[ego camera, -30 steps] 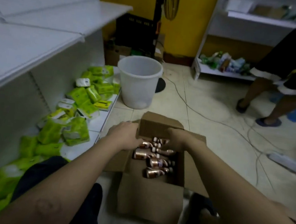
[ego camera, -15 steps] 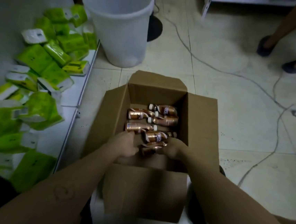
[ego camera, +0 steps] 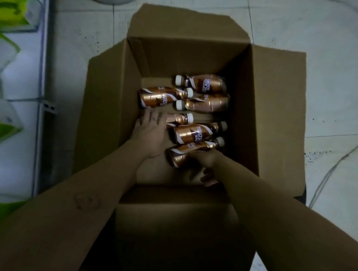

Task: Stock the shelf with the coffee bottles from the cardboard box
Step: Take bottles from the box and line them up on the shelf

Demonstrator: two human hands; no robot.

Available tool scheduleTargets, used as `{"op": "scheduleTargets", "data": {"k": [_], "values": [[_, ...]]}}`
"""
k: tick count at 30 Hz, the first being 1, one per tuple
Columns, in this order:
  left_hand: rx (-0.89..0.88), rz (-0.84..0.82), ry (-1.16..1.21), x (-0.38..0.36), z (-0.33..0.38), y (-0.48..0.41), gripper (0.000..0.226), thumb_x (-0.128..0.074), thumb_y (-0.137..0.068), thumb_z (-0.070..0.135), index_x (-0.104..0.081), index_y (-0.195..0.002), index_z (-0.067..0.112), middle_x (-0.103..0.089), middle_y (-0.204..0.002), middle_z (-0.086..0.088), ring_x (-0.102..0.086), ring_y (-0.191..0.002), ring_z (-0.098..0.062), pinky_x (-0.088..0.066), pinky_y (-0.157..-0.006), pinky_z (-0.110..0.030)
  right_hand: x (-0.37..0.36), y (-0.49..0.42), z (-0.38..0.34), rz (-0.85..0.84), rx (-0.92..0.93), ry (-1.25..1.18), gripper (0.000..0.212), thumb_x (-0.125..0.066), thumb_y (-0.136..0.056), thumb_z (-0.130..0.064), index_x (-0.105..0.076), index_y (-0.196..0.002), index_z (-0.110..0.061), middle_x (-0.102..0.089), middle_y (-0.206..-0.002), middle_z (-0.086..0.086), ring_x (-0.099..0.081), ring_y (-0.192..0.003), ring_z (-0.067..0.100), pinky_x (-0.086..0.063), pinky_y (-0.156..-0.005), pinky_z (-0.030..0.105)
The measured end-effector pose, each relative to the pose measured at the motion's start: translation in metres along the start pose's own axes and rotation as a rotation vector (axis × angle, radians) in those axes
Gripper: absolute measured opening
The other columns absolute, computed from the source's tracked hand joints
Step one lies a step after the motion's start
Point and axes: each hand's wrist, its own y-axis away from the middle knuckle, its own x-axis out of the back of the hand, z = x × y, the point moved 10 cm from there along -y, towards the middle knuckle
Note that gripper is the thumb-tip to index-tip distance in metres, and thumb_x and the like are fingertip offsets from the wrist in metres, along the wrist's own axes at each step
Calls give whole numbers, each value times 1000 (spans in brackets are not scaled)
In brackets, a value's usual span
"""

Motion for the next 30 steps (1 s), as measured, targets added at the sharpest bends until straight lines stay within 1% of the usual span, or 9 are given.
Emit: {"op": "scheduleTargets", "data": {"k": [3,7,11,15,18,20,22,25,30], "values": [[101,57,-16,-10,-16,-9,99,-71,-76,25,-7,-151,16,-8,-157,-15,-12,-140,-36,-23,-110,-45,-14,-23,1,-30,-37,-307,64,-66,-83,-51,-44,-134,-19,-56,-125,15,-58,-92,33,-54,-74,47],[132,111,-154,-13,-12,-13,79,-70,-75,32,-32,-142,14,-37,-140,-17,-36,-118,-31,-34,-95,-39,-18,-47,3,-15,-25,-584,64,-77,-79,-30,-46,-133,-14,-61,-124,16,-61,-108,36,-51,-91,56],[205,90,-57,-24,-17,-16,55,-64,-82,31,-39,-127,12,-47,-131,-19,-44,-116,-33,-33,-94,-39,-21,-52,6,-25,-24,-603,40,-75,-81,-17,-58,-117,-14,-67,-105,13,-66,-93,32,-56,-78,51],[278,-15,134,-41,-19,-12,59,-64,-82,36,-38,-128,9,-51,-127,-18,-51,-111,-34,-39,-90,-41,-17,-48,11,-6,-18,-546,37,-74,-80,-15,-57,-113,-17,-66,-104,10,-64,-84,27,-53,-61,42],[329,-136,441,-55,-24,9,50,-74,-73,36,-53,-114,17,-60,-108,-7,-56,-88,-23,-43,-67,-31,-9,-39,17,40,-34,-494,41,-75,-78,-13,-57,-115,-16,-65,-107,12,-63,-89,30,-57,-68,47],[340,-156,571,-54,-23,23,51,-78,-70,35,-56,-112,18,-62,-107,-5,-56,-84,-20,-43,-66,-28,-2,-27,18,99,-26,-465,50,-76,-77,-13,-53,-122,-15,-63,-116,15,-63,-100,35,-58,-75,52],[325,-143,698,-43,-20,36,61,-80,-68,36,-52,-119,18,-61,-110,-5,-58,-89,-19,-46,-73,-29,7,-11,14,163,32,-434,60,-78,-76,-14,-47,-128,-17,-59,-120,14,-62,-99,35,-59,-63,48],[252,-88,892,-8,-12,57,68,-83,-65,33,-49,-123,21,-59,-107,1,-60,-90,-16,-51,-74,-32,23,26,-3,277,215,-357,62,-79,-76,-12,-45,-127,-20,-58,-109,7,-59,-74,20,-50,-41,28],[74,98,1012,81,-5,120,80,-88,-60,22,-43,-127,27,-58,-112,7,-60,-98,-13,-51,-80,-30,35,111,-43,327,504,-269,67,-82,-71,-13,-49,-129,-20,-63,-116,4,-59,-108,26,-53,-90,41]]}}
